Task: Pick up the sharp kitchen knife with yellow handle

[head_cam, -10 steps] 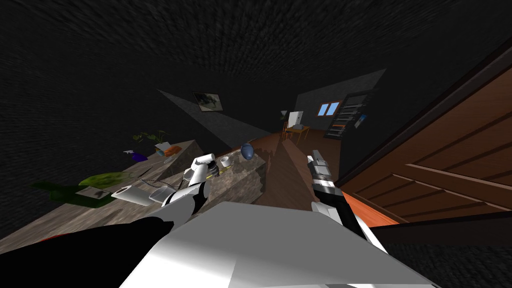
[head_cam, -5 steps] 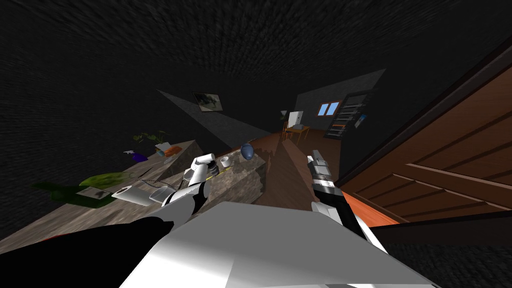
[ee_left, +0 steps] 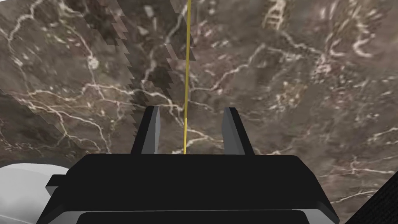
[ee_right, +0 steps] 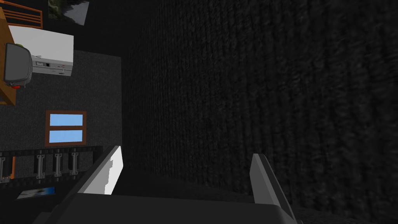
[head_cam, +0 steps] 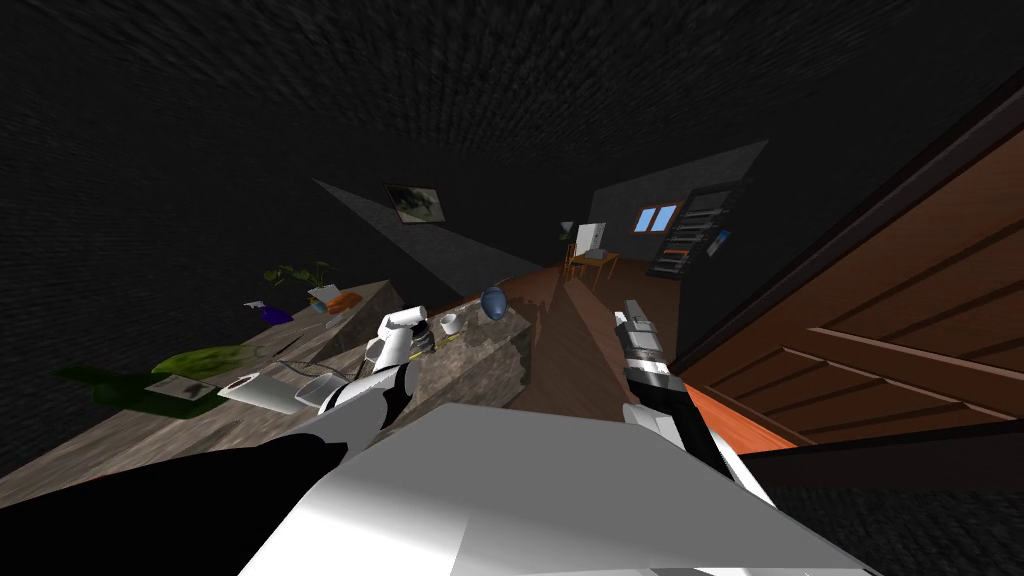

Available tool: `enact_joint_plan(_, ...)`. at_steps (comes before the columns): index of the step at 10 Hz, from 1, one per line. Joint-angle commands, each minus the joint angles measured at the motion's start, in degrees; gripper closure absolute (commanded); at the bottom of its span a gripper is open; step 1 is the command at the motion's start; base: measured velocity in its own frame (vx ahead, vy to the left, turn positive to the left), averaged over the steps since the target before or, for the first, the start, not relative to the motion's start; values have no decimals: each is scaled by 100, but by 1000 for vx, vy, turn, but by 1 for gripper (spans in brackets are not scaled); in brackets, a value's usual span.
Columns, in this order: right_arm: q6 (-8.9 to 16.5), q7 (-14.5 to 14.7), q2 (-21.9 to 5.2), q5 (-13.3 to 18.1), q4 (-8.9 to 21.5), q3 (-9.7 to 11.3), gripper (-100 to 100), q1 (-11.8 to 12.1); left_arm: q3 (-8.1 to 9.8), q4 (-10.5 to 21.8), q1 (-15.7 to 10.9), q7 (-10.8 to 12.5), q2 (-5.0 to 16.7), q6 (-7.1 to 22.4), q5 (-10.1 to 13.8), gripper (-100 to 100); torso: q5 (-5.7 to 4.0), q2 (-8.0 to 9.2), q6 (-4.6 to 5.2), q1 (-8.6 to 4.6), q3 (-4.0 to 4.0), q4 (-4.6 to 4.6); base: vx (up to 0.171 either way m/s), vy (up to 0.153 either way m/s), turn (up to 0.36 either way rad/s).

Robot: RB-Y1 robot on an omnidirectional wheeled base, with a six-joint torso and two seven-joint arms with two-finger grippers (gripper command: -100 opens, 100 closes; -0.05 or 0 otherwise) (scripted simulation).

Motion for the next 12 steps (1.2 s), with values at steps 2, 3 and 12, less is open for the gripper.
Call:
enact_joint_plan(2, 0, 0, 0, 0, 0, 0, 0, 0, -2, 5, 10, 9, 4, 23, -9, 0, -1, 2, 2, 3, 0, 0, 11, -14, 6)
enact_joint_plan(3, 0, 0, 0, 0, 0, 0, 0, 0, -30, 96, 48, 10, -50, -140, -12, -100, 1, 6, 1, 9, 3, 1, 5, 0, 11)
enact_joint_plan(12, 0, 0, 0, 0, 0, 0, 0, -1, -68, 187, 101, 8, -116, -338, -19, 100, 6, 9, -2, 16, 4, 0, 0, 0, 0)
